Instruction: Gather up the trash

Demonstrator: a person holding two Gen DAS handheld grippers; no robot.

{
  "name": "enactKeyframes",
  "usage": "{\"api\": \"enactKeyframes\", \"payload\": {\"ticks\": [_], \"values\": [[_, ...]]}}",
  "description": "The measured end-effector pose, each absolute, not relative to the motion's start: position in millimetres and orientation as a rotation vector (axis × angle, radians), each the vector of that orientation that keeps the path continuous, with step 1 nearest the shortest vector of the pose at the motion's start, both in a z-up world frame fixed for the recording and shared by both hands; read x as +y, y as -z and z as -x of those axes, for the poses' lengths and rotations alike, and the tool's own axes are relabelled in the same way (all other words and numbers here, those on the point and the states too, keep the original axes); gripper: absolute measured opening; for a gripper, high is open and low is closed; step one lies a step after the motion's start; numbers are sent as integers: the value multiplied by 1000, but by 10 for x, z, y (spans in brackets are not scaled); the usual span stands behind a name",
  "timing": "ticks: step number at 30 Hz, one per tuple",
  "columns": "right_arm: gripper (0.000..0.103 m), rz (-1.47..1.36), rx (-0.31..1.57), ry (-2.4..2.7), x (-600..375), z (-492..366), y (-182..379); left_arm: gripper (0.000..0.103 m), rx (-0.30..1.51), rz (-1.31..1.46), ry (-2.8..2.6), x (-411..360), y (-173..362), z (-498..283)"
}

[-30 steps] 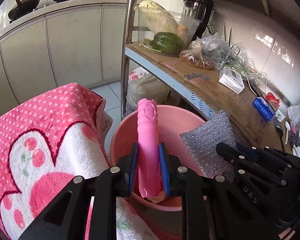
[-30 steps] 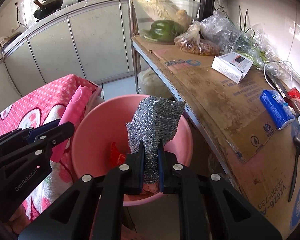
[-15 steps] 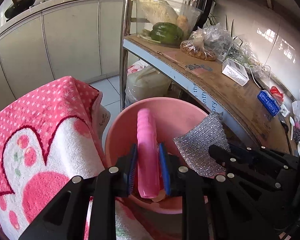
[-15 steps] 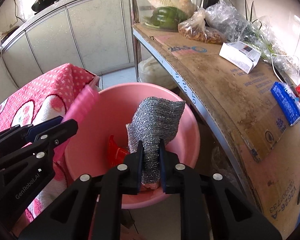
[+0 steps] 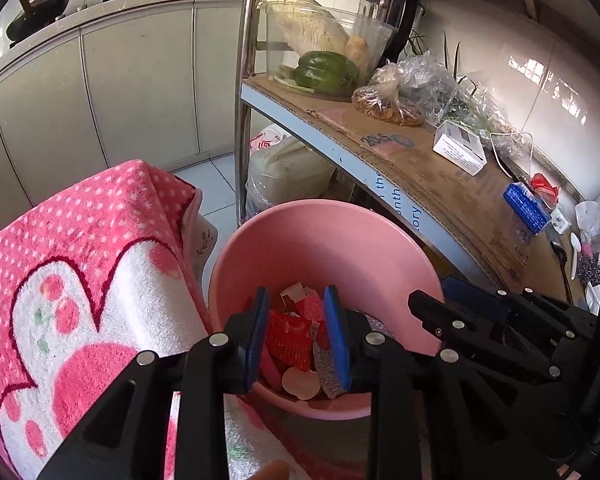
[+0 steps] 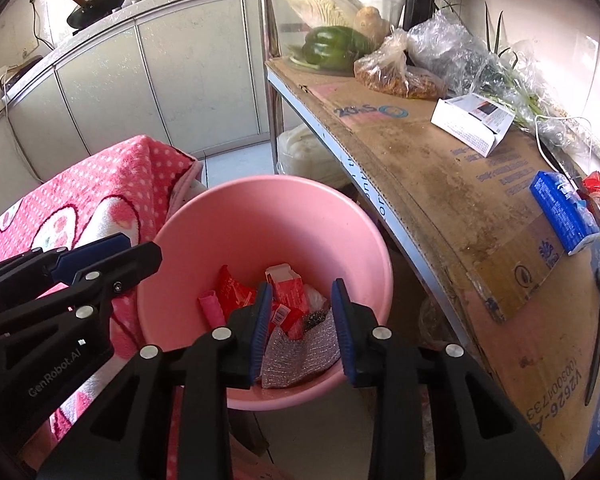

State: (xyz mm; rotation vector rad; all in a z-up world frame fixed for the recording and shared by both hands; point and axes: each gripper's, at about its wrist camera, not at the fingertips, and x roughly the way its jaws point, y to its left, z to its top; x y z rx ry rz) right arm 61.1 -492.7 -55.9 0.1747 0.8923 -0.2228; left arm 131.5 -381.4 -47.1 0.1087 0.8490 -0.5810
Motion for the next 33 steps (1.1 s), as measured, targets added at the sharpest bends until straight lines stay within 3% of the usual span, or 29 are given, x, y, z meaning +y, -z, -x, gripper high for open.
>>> {"api": "enactKeyframes", "payload": {"ticks": [6,11,33], "values": [[34,-179,864,221,-4881,-491,458,28,819,-114,601,-3767,333,-1177],[44,-189,846,220,-4824,-349,409,28,796,-109,597,-3666,238,-1069],[46,-145,800,226,-4503,104,206,28,712,-118,594,-3369,-31,-664]]}}
